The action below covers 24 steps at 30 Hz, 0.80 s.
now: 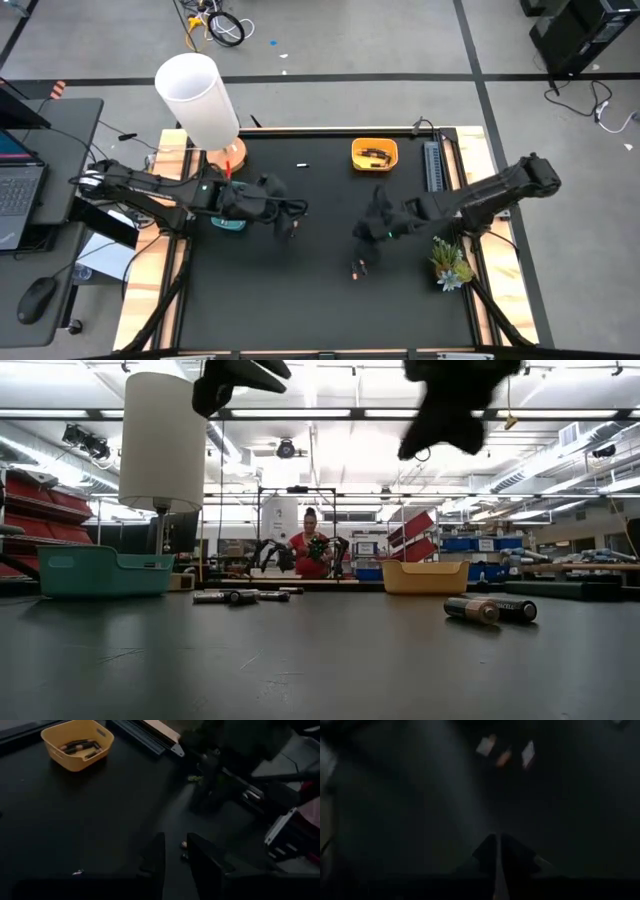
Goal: Sort batteries
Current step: Put the black battery into the yellow bin
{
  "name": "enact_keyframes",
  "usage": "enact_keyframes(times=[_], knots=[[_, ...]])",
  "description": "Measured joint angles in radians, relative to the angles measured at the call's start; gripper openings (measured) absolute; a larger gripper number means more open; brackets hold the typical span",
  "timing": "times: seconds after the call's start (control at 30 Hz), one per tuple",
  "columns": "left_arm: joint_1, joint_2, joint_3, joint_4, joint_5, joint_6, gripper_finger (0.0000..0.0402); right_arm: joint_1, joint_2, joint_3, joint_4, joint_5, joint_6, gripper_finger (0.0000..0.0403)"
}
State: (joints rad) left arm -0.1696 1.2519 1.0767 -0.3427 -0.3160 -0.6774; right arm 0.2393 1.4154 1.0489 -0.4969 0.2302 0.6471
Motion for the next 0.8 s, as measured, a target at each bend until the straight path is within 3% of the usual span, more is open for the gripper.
enact_keyframes(times=[0.2,0.37,0.8], knots=[[-0.009,0.0,0.0,-0.002,-0.01,0.042,0.0092,0.2,0.064,0.0,-0.074,-0.049,0.19,0.012],[-0.009,0.0,0.0,-0.003,-0.03,0.041,0.0092,0.301,0.175,0.0,-0.062,-0.042,0.248,0.0177],[-0.016,0.0,0.0,-0.029,-0.014,0.015,0.0092,0.276,0.281,-0.002,-0.06,-0.014,0.366,0.0273]])
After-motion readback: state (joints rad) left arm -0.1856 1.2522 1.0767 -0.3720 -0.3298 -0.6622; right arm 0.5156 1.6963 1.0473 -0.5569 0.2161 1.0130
